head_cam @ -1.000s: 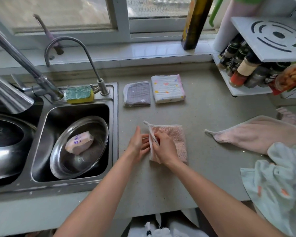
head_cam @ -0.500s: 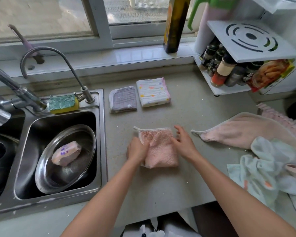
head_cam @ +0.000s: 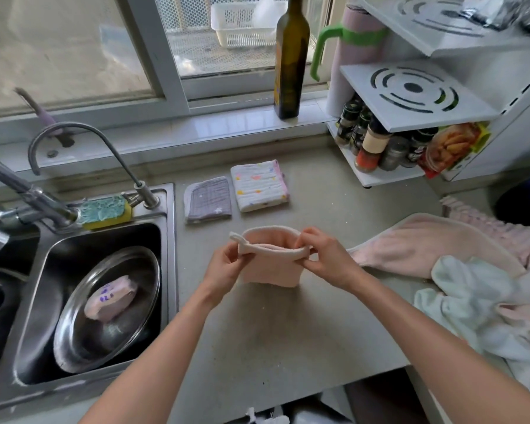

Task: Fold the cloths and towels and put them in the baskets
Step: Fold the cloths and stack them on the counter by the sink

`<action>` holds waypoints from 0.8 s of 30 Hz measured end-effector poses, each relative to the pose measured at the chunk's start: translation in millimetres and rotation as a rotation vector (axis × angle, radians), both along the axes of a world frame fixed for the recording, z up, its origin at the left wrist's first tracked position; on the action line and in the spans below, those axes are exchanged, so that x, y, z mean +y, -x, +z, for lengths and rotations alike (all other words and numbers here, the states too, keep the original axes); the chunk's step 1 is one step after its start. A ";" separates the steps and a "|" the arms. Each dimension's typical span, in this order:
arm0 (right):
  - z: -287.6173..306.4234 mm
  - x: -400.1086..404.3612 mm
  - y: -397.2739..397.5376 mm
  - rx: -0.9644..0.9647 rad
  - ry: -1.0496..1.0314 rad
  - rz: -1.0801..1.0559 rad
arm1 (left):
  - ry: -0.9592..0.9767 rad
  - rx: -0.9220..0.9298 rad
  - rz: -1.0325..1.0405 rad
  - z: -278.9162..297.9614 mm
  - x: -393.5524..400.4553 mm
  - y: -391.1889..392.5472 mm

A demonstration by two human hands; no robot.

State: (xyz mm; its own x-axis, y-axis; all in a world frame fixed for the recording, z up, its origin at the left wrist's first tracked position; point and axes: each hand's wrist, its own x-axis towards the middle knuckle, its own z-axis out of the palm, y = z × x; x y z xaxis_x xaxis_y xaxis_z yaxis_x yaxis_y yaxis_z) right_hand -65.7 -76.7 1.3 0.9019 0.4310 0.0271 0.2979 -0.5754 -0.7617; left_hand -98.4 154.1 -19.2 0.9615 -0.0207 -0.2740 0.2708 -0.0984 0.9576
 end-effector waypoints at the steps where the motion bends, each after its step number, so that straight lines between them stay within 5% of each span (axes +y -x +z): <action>1: 3.7 -1.0 -1.6 0.041 0.006 0.021 | 0.004 0.006 0.003 1.4 -0.9 -0.7; 5: 15.2 -2.5 -13.7 0.202 0.038 0.023 | -0.162 0.059 0.015 2.4 -3.0 -6.9; 9: 18.6 -5.4 -29.1 0.558 -0.365 -0.321 | -0.559 0.060 -0.055 5.0 -14.2 -17.7; 13: 7.7 10.4 -30.0 0.816 -0.545 -0.572 | -0.382 0.370 0.060 14.3 -32.3 -22.9; 16: 10.4 11.1 -19.2 0.938 -0.775 -0.480 | -0.169 0.554 0.187 20.2 -31.0 -26.7; 20: 10.7 5.1 2.2 0.808 -0.636 -0.161 | -0.001 0.657 0.298 32.5 -20.9 -34.7; 24: 12.1 11.5 8.3 0.626 -0.505 -0.120 | -0.006 0.697 0.288 41.2 -21.7 -34.4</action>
State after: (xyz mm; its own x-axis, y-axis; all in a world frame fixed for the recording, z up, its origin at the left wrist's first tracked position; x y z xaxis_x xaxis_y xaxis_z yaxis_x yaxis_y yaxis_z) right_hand -74.0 -65.2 13.4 0.8535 0.4015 -0.3321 -0.3112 -0.1184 -0.9429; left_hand -63.9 132.4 22.0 0.5327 0.2090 -0.8201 0.8295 0.0629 0.5549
